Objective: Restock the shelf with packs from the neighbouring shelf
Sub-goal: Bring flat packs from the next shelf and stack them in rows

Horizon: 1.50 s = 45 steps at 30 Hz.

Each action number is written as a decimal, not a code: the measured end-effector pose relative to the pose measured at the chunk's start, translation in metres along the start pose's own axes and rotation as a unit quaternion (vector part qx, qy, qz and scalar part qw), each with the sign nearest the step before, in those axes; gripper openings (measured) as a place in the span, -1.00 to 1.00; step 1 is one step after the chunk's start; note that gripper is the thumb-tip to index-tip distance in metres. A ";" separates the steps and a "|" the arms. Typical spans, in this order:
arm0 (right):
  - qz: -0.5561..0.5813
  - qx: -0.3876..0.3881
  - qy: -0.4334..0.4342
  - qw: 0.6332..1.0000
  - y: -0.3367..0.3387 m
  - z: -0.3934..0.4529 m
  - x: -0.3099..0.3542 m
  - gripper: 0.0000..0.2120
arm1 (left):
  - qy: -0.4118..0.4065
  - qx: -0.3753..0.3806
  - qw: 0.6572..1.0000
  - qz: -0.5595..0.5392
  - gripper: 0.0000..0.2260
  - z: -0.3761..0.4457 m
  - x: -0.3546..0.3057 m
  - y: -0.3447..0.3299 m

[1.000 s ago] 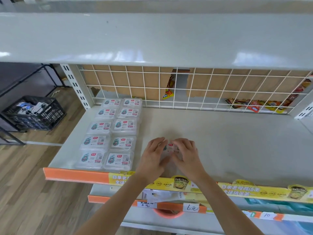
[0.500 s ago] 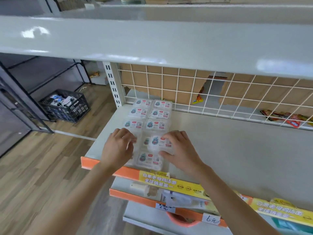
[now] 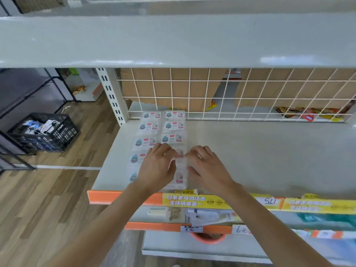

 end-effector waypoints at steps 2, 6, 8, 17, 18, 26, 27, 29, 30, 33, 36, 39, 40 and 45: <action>-0.026 0.009 -0.002 1.000 0.012 -0.020 -0.014 -0.71 | -0.051 0.017 0.999 -0.004 -0.77 0.008 -0.024 -0.015; -0.099 0.018 -0.012 0.995 0.045 -0.070 -0.052 -0.65 | -0.126 0.051 0.991 0.011 -0.77 0.018 -0.085 -0.049; -0.124 0.023 -0.025 0.992 0.065 -0.099 -0.076 -0.66 | -0.151 0.060 0.987 0.007 -0.77 0.021 -0.119 -0.066; -0.190 -0.009 -0.141 0.972 0.187 -0.252 -0.201 -0.66 | -0.233 0.091 0.968 -0.038 -0.78 0.051 -0.323 -0.140; -0.200 -0.008 -0.159 0.967 0.199 -0.270 -0.214 -0.64 | -0.238 0.090 0.966 -0.047 -0.78 0.053 -0.346 -0.148; -0.213 -0.028 -0.283 0.935 0.276 -0.364 -0.294 -0.53 | -0.269 0.112 0.953 -0.088 -0.72 0.073 -0.479 -0.199; -0.212 -0.040 -0.296 0.931 0.284 -0.369 -0.305 -0.52 | -0.272 0.116 0.951 -0.091 -0.71 0.080 -0.491 -0.204; -0.203 -0.062 -0.311 0.926 0.295 -0.376 -0.325 -0.51 | -0.267 0.133 0.950 -0.096 -0.69 0.096 -0.509 -0.217; -0.197 -0.067 -0.315 0.926 0.298 -0.380 -0.335 -0.51 | -0.259 0.139 0.951 -0.098 -0.69 0.105 -0.515 -0.225; -0.175 -0.060 -0.319 0.930 0.299 -0.389 -0.367 -0.51 | -0.228 0.146 0.957 -0.103 -0.73 0.139 -0.530 -0.251; -0.170 -0.040 -0.315 0.933 0.305 -0.395 -0.412 -0.53 | -0.218 0.143 0.961 -0.092 -0.65 0.175 -0.547 -0.284; -0.155 -0.038 -0.330 0.930 0.324 -0.392 -0.470 -0.56 | -0.192 0.151 0.963 -0.111 -0.64 0.210 -0.568 -0.319; -0.147 -0.036 -0.329 0.932 0.330 -0.390 -0.487 -0.58 | -0.181 0.152 0.965 -0.115 -0.65 0.220 -0.574 -0.328; -0.138 -0.040 -0.341 0.929 0.348 -0.386 -0.552 -0.63 | -0.148 0.148 0.974 -0.084 -0.63 0.278 -0.601 -0.371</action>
Point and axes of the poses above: each hand's wrist, its own z-axis towards the middle knuckle, its own y-axis out of the back of the hand, x = y × z, the point moved 8 cm from there along z, towards the middle knuckle, and after that the axes turned 4 degrees about -x, right-handed, at the moved point
